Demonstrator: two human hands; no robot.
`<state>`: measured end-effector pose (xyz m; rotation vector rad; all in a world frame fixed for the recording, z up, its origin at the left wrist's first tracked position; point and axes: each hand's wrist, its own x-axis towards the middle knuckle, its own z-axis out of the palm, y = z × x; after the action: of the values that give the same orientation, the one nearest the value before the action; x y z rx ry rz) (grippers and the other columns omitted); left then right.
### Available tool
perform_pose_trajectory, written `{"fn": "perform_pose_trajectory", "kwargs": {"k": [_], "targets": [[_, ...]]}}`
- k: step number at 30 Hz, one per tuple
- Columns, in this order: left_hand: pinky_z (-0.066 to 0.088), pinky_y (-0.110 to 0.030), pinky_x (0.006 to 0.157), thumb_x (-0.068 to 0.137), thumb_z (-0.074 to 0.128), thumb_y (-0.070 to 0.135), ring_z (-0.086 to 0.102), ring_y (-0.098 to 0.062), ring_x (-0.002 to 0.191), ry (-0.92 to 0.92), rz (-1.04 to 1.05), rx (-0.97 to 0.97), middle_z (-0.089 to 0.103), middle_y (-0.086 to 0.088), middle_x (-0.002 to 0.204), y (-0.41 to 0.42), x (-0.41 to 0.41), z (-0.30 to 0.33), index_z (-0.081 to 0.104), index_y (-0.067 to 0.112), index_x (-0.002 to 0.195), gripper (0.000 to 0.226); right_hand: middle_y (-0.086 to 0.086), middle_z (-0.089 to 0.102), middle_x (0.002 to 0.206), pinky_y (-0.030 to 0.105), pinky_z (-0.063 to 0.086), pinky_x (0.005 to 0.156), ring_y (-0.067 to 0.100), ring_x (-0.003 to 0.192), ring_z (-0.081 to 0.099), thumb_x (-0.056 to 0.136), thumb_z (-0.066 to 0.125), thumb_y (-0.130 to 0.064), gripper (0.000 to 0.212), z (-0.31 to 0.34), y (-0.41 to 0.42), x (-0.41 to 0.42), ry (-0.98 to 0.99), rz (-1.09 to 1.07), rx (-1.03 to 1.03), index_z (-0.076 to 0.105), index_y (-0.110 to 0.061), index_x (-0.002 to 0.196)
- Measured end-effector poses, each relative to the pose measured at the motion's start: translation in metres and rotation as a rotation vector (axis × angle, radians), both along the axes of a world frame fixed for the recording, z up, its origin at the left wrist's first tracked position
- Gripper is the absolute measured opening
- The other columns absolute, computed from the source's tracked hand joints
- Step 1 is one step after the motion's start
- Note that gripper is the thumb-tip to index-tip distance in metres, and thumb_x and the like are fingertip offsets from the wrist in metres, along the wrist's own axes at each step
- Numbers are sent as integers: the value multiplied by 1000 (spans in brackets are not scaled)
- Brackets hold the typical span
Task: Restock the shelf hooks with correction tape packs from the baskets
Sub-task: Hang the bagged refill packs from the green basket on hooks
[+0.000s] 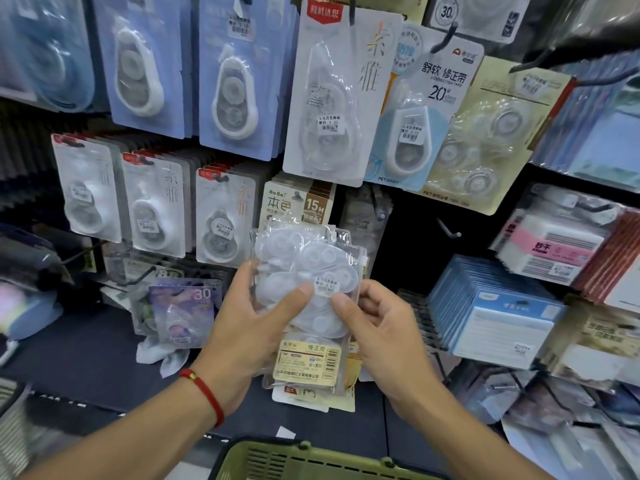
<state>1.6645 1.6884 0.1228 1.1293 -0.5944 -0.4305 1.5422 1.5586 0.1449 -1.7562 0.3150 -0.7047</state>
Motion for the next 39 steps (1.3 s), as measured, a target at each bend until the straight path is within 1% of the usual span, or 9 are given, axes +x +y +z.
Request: {"fn": "perform_pose_trajectory", "kwargs": {"k": [4,7,9,14,21,24,29,33,39], "targets": [[62,-43,95,79,76,53,76,-17,111,4,25,0,77,8,121,2,2,1,65,39,121,46,6,81,103,32,63,74,25,95,79,103,67,-31,10,0,-4,-5,-41,-51,60,71,-23,105],[57,-57,100,81,73,55,76,-22,110,36,6,1,77,4,122,4,4,2,66,40,120,42,26,72,101,66,59,79,54,94,68,91,67,-43,21,7,-12,-6,-128,-196,85,67,-23,98],[55,-58,102,79,73,56,75,-20,112,35,21,2,76,7,124,6,4,4,64,42,124,48,34,67,103,75,54,79,61,93,63,89,67,-46,27,15,-21,-6,-145,-251,78,66,-21,96],[53,-60,104,81,72,56,74,-21,116,54,30,-6,75,8,128,7,5,4,62,45,129,50,37,65,103,71,55,73,38,78,64,95,66,-43,17,23,-37,-4,-79,-293,90,72,-27,98],[52,-64,103,84,72,54,74,-24,116,73,44,-4,75,9,128,7,7,5,63,50,127,45,37,67,103,72,54,71,38,78,63,103,66,-36,14,24,-39,-5,-47,-251,83,76,-26,99],[49,-66,106,82,73,56,71,-26,120,75,50,-4,73,9,131,6,6,5,60,49,132,52,23,76,100,66,58,78,46,85,72,104,65,-35,14,20,-43,-5,-24,-249,77,76,-26,102],[47,-66,108,79,73,59,70,-28,123,79,55,-2,72,8,133,7,6,4,59,46,134,58,3,81,93,34,62,72,24,87,78,105,62,-36,18,-18,-49,-5,91,-280,59,69,-20,108],[49,-62,108,90,73,58,69,-22,124,31,60,16,72,11,131,5,7,3,64,48,123,35,-12,75,80,40,59,77,6,75,70,102,59,-55,36,-35,-73,21,171,-378,53,70,-20,105],[47,-54,113,87,71,57,65,-16,129,-31,61,18,69,14,136,-2,8,-1,61,46,130,45,24,77,107,52,64,88,36,97,76,104,57,-52,53,-22,-122,90,295,-431,205,69,-1,97]]}}
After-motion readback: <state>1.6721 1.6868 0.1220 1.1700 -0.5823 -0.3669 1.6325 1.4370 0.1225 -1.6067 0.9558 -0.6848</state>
